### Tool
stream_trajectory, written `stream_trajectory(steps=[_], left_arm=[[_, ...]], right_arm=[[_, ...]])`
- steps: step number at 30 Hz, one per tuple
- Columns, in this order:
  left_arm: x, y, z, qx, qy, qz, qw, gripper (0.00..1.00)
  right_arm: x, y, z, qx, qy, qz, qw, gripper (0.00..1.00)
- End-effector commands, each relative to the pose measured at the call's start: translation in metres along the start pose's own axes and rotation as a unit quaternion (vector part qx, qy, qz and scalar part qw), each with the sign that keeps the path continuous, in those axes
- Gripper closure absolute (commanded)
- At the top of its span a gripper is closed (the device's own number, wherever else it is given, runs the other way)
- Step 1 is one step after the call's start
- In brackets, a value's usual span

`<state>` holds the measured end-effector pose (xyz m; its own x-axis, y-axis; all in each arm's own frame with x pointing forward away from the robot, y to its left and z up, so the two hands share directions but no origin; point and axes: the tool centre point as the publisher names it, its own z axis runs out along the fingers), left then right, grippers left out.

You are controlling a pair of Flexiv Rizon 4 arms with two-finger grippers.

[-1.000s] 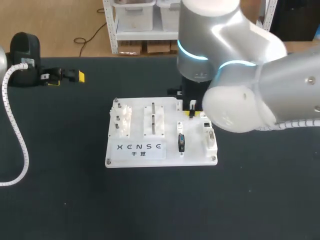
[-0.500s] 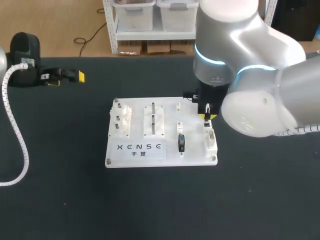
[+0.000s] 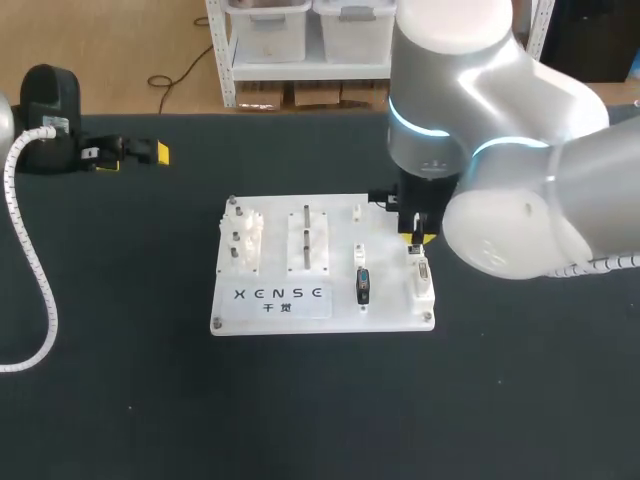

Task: Insert the USB connector, Ethernet cable, and multi-pin plug into their matching sockets one by one.

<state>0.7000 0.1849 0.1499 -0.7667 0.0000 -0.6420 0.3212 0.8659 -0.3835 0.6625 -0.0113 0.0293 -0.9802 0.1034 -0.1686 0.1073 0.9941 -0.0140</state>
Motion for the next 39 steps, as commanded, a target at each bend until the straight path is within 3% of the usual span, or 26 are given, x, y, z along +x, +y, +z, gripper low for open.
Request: stream_trajectory(steps=[1,36,37,39], left_arm=[[0.000,0.000,0.000,0.000,0.000,0.000,1.000,0.00],[0.000,0.000,0.000,0.000,0.000,0.000,1.000,0.00],[0.000,0.000,0.000,0.000,0.000,0.000,1.000,0.00],[0.000,0.000,0.000,0.000,0.000,0.000,1.000,0.00]], right_arm=[[0.000,0.001,0.006,-0.001,0.000,0.001,1.000,1.00],[-0.003,-0.001,0.024,0.018,0.013,0.012,1.000,1.00],[-0.003,-0.001,0.023,0.018,0.011,0.011,1.000,1.00],[-0.004,-0.001,0.021,0.016,0.007,0.010,1.000,0.87]])
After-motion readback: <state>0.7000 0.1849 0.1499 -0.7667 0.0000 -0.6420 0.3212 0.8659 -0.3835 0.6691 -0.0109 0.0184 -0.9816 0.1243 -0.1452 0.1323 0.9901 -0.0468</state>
